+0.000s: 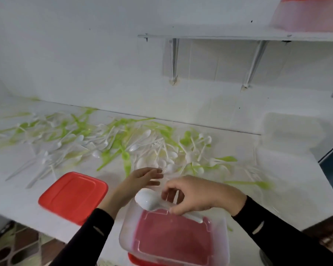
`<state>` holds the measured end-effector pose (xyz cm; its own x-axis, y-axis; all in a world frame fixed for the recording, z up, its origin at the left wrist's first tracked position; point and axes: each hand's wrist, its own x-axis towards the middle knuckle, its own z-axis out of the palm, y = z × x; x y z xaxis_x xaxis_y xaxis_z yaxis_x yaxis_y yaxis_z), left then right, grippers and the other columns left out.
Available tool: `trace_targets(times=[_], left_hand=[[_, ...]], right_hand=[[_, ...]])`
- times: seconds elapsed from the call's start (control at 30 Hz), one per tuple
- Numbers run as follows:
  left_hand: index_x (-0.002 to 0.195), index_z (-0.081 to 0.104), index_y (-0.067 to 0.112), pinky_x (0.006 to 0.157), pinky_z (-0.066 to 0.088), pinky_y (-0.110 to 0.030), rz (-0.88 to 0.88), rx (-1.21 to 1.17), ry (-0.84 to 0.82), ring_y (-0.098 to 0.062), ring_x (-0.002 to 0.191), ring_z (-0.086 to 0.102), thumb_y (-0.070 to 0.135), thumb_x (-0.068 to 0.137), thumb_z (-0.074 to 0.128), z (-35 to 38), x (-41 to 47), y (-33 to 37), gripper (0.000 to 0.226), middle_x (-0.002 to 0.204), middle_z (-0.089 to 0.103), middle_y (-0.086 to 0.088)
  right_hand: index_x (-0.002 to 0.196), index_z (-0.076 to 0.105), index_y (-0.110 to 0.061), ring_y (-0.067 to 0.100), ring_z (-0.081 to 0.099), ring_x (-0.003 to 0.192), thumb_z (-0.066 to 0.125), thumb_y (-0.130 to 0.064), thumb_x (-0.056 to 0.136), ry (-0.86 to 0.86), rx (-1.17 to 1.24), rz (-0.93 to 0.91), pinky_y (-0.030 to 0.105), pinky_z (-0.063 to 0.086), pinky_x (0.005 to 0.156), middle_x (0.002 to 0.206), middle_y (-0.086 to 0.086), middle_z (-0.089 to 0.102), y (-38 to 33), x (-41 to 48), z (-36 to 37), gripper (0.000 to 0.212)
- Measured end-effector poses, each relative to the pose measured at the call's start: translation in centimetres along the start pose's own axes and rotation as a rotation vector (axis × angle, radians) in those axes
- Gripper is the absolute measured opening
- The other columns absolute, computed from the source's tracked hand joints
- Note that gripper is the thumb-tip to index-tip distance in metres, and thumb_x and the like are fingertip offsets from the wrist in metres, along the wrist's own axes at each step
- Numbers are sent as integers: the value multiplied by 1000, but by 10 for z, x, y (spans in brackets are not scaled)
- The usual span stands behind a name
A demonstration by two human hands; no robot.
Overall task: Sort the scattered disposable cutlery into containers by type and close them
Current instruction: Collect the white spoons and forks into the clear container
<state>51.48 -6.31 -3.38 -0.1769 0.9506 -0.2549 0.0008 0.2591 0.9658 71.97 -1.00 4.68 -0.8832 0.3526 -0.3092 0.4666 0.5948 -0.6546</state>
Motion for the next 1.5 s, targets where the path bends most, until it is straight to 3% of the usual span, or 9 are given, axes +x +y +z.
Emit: trace_targets(times=[0.17, 0.57, 0.77, 0.87, 0.97, 1.07, 1.2, 1.33, 1.5], left_hand=[[93, 68, 25, 78, 54, -24, 137, 286, 203, -21, 90, 71, 13, 99, 54, 8, 1, -3, 20, 97, 74, 2], [92, 70, 16, 85, 55, -28, 95, 230, 216, -11, 82, 71, 13, 99, 50, 7, -5, -6, 22, 93, 74, 1], [98, 72, 8, 87, 55, -30, 8, 133, 156, -23, 90, 71, 28, 103, 46, 0, 2, -5, 33, 94, 75, -3], [99, 71, 13, 75, 51, -26, -75, 87, 164, -18, 81, 72, 39, 102, 46, -10, 10, -4, 37, 94, 75, -1], [93, 69, 18, 64, 49, -24, -1, 380, 224, -10, 67, 62, 32, 93, 65, -21, 27, -21, 14, 86, 71, 0], [78, 68, 29, 69, 49, -27, 8, 627, 111, -4, 63, 57, 33, 81, 77, -25, 43, -36, 11, 73, 65, 7], [73, 64, 27, 63, 44, -21, -35, 928, 43, -2, 68, 56, 55, 69, 76, -23, 55, -43, 31, 73, 61, 11], [67, 57, 35, 62, 38, -11, 61, 927, -34, 0, 69, 53, 38, 78, 75, -19, 61, -41, 21, 78, 58, 12], [77, 63, 20, 62, 47, -16, 104, 491, 81, -2, 60, 57, 22, 84, 76, -36, 65, -27, 14, 70, 64, 10]], right_hand=[[122, 59, -16, 31, 62, 106, 57, -20, 92, -12, -548, 126, 35, 47, 79, 117, 8, 65, 12, 20, 67, 30], [121, 62, -8, 34, 60, 114, 45, -13, 99, 67, -763, 287, 36, 46, 87, 125, 12, 61, 18, 25, 83, 28], [115, 64, -8, 33, 63, 106, 58, -36, 95, 66, -625, 256, 34, 44, 78, 115, 13, 65, 13, 19, 73, 34], [90, 68, -9, 26, 67, 77, 57, -53, 90, 67, -335, 227, 27, 40, 56, 83, 7, 69, 5, 10, 53, 45], [79, 67, -8, 17, 63, 49, 57, -44, 94, 146, 114, 237, 19, 43, 43, 63, 0, 66, -1, 7, 15, 40], [74, 66, -14, 11, 56, 43, 55, -39, 96, 369, 216, 279, 22, 43, 43, 60, -3, 63, 18, 22, -22, 35], [74, 58, -7, 21, 62, 52, 51, -30, 92, 465, 134, 482, 30, 51, 49, 69, 5, 65, 80, 51, -33, 30], [69, 45, -17, 27, 60, 77, 47, -28, 92, 480, -126, 681, 30, 39, 58, 75, 1, 56, 116, 66, -17, 26], [125, 48, -11, 29, 51, 121, 51, -53, 94, 501, -261, 852, 36, 44, 88, 127, 8, 55, 132, 73, -7, 52]])
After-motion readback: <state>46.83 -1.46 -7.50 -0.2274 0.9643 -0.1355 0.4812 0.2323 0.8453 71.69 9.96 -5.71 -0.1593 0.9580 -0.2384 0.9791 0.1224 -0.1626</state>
